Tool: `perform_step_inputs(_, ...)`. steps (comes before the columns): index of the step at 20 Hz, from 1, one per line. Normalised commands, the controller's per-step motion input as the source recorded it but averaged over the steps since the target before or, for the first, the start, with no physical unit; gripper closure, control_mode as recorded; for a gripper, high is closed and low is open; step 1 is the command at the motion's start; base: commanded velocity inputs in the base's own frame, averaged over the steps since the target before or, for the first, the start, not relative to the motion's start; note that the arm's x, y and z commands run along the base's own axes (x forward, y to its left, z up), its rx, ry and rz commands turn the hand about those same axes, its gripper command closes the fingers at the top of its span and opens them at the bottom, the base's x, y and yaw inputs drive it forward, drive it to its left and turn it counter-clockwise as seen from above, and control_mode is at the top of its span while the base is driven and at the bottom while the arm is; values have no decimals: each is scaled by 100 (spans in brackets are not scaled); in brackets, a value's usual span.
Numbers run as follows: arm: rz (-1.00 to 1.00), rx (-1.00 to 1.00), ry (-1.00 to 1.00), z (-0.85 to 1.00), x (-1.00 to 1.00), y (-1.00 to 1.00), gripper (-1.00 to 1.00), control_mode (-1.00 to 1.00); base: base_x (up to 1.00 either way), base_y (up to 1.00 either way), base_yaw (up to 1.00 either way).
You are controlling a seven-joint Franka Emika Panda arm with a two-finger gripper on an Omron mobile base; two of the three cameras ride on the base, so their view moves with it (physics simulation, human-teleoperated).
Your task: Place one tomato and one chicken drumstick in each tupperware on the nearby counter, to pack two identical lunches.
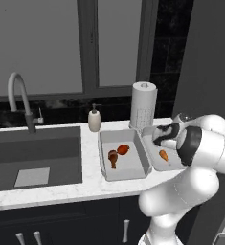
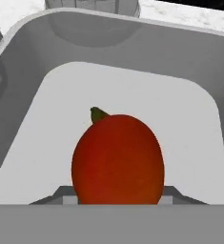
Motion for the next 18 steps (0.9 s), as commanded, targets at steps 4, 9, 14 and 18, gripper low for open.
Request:
perform_step_inputs(4,0,0,2,-78,64,-6,100,-100,0,0,0)
perform_step_inputs(9,0,0,4,-44,23,0,100,-100,0,0,0)
perform_step_inputs(14,0,-1,1,-5,-10,14,-100,-100,0,0,0)
perform_step_inputs(18,0,-9,0,44,-44,33,-100,-100,0,0,0)
